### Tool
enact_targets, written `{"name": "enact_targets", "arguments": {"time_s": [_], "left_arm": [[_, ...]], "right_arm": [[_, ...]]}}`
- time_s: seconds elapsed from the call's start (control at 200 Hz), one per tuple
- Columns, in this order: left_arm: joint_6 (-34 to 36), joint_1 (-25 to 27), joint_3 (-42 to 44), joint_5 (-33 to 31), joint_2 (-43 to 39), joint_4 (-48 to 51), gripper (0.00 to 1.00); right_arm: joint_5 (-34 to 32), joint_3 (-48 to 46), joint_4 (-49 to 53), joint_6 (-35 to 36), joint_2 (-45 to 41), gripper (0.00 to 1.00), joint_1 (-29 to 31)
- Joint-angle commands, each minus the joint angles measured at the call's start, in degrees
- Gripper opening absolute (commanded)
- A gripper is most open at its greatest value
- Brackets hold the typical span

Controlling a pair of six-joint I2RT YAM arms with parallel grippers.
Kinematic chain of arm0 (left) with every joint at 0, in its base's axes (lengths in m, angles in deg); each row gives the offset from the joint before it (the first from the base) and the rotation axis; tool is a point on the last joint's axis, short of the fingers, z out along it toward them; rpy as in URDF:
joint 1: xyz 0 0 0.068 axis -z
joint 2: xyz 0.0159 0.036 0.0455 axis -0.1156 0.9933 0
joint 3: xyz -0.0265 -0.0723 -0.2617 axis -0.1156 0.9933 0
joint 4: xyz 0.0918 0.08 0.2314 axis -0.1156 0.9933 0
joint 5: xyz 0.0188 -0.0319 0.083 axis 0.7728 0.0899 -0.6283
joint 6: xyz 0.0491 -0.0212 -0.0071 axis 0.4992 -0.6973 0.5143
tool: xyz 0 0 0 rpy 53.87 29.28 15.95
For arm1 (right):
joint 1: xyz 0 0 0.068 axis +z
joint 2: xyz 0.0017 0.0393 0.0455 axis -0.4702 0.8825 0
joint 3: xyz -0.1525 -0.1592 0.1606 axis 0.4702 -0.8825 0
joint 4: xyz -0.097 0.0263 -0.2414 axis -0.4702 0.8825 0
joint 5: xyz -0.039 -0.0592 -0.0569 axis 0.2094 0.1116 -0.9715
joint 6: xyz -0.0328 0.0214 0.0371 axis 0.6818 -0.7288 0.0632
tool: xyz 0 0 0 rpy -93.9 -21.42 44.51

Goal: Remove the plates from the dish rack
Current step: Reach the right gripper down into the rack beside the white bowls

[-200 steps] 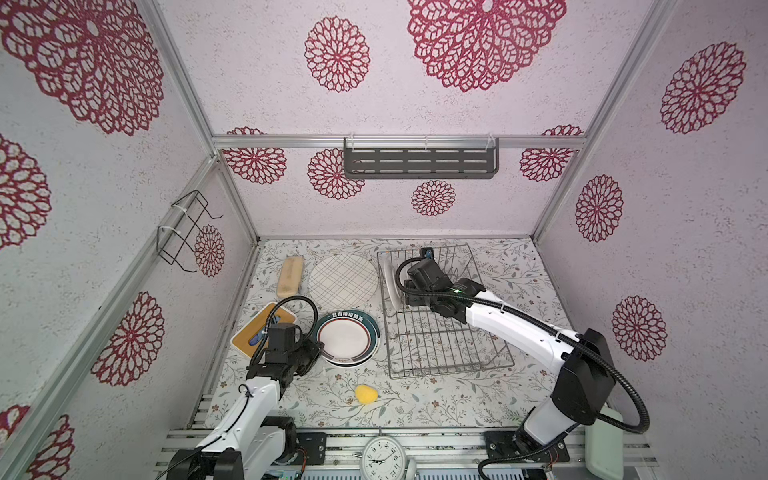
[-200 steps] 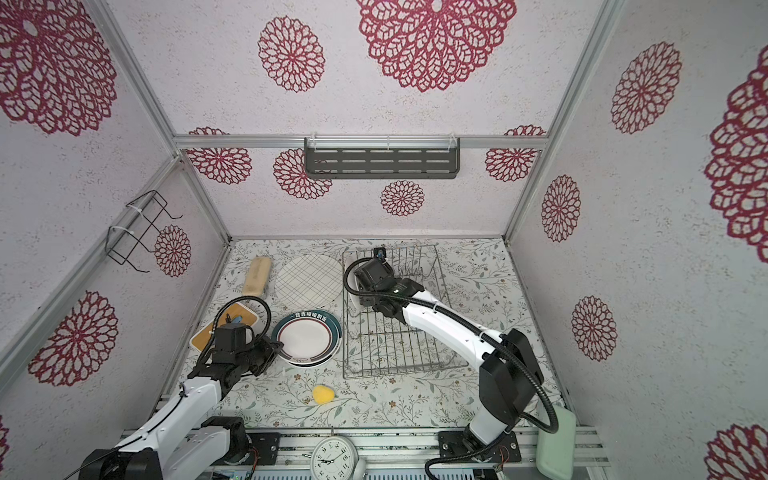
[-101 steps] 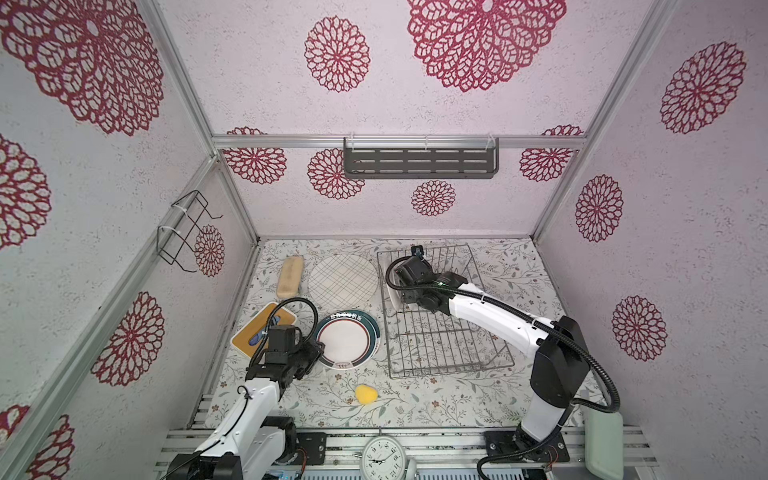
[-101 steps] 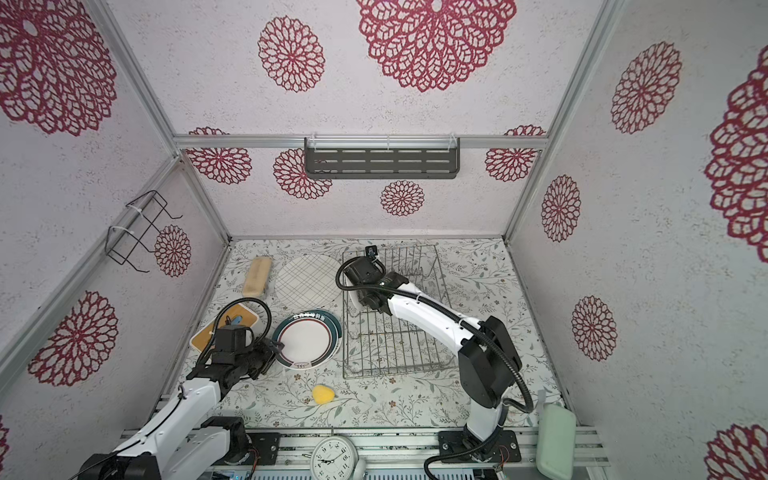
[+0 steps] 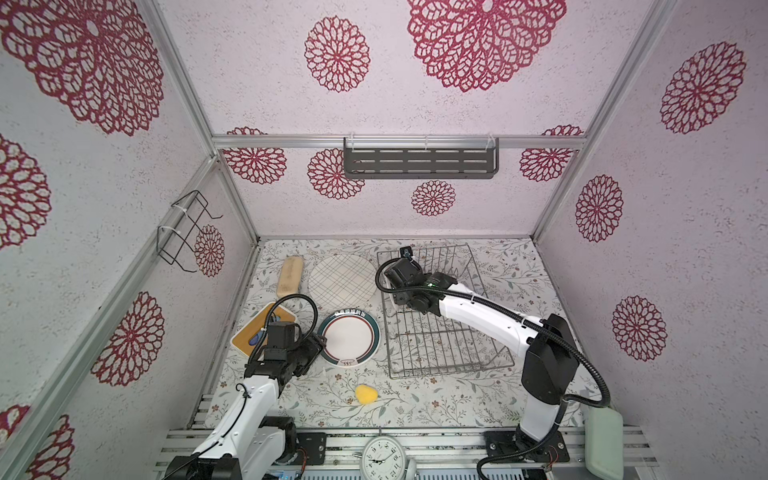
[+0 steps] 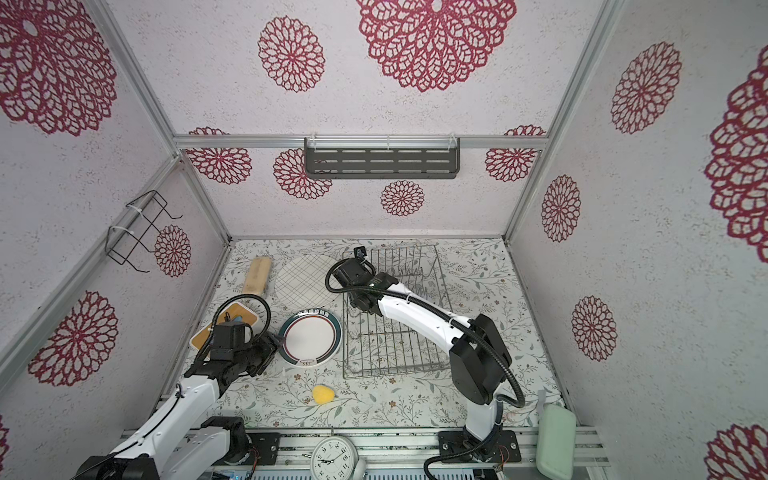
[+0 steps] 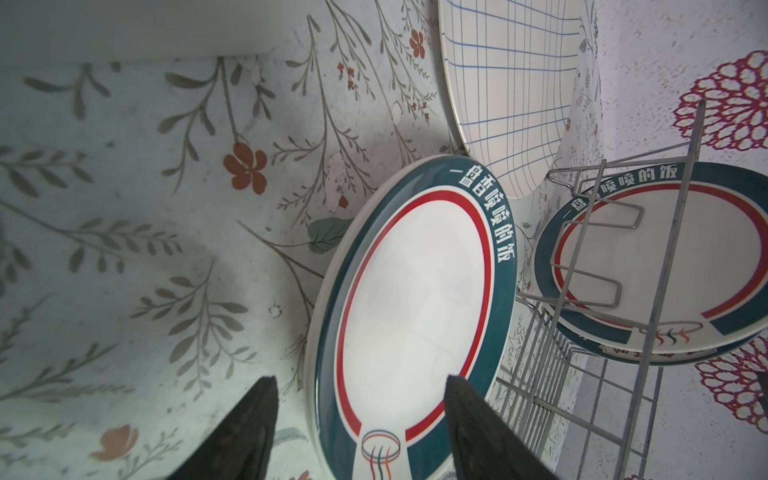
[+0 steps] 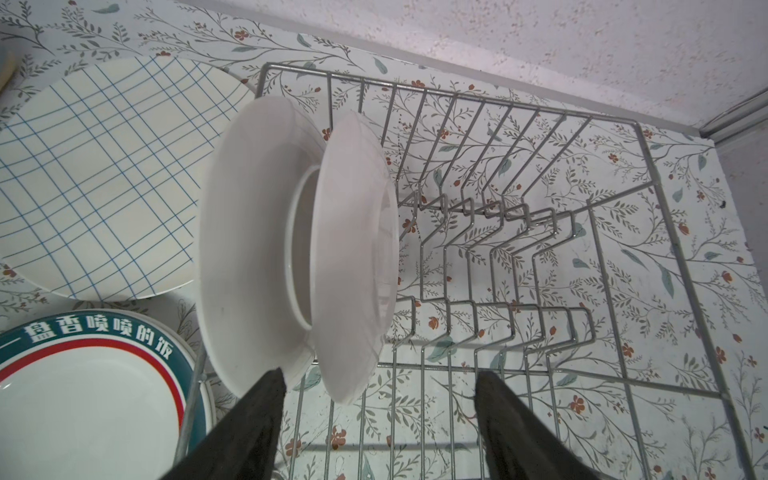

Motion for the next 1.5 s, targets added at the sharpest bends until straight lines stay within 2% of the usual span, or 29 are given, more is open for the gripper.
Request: {"name": "enact_targets", "arguments": {"time_s": [0.0,0.27,0.641,1.076,1.491], "left_arm": [[0.59,-0.19,-2.21,0.23,0.87,-0.68,0.68],[1.11,-0.15,-5.20,-0.90,-1.62,2.07,0.69],[1.55,-0.19,-7.82,-0.86,-3.61,4.41,0.70],[1.82,-0.19,-8.82,-0.68,-3.79,5.12,0.70],[1.55,-0.17,-8.98,-0.35,-4.32,5.46,0.69]], "right_arm": [[-3.28,2.16,1.18,1.68,1.34,0.74,0.13],[-9.11,4.19,0.30,2.33,6.98,0.68,0.08],[-16.67,3.53,-2.14,1.09,9.59,0.47,0.62],[-16.24,0.27,-6.08,0.05,9.36,0.35,0.65],[-16.53,0.14,-5.67,0.24,9.91,0.22,0.64]]}}
